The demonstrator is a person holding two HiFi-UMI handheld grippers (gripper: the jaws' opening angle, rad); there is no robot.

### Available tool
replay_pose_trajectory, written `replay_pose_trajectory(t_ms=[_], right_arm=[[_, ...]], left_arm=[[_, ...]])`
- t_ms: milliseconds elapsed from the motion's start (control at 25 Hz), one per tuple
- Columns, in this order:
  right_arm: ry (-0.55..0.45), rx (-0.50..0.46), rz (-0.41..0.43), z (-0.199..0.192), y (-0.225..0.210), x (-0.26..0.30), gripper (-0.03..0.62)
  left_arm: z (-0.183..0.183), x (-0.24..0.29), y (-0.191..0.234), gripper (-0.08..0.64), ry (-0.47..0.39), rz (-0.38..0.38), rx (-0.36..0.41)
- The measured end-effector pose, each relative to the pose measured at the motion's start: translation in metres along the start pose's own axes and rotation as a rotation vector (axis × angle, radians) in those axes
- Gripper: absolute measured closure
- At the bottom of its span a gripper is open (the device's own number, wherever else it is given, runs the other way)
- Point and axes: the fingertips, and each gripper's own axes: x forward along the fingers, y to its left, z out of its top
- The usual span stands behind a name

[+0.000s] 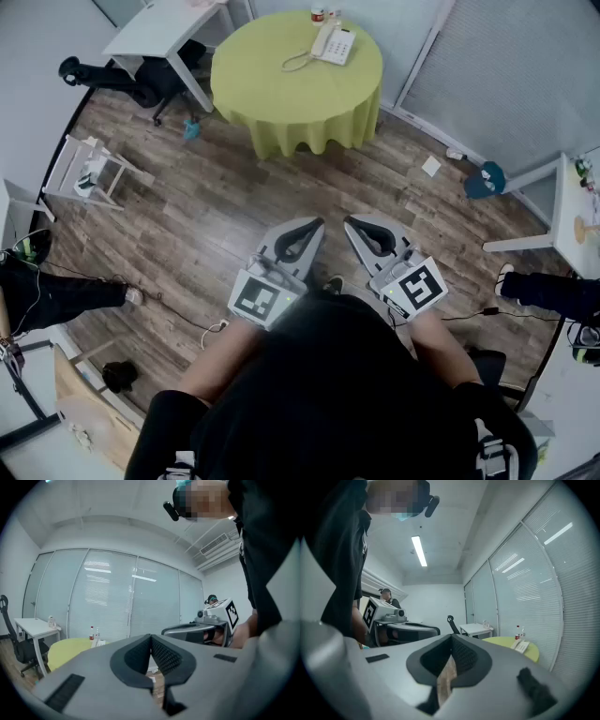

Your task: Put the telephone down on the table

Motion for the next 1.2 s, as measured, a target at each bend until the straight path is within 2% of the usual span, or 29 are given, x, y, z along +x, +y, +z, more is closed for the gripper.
replay_pose_trajectory(t_ms=[520, 800, 1200], right_arm=[[0.007, 0.030, -0.038, -0.005, -0.010, 0.008, 0.574], [0.017, 0.035, -0.092, -0.004, -0.026, 0.027, 0.572], [0.052, 0.050, -0.186, 0.000, -0.065, 0.102, 0.572]], left_arm=[[0.004, 0.004, 0.016, 0.546, 0.000, -0.003, -0.009], [0.007, 0.022, 0.038, 0.546, 0.005, -0.065, -0.014], [0.007, 0.050, 0.121, 0.546, 0.016, -0.156, -0.041]])
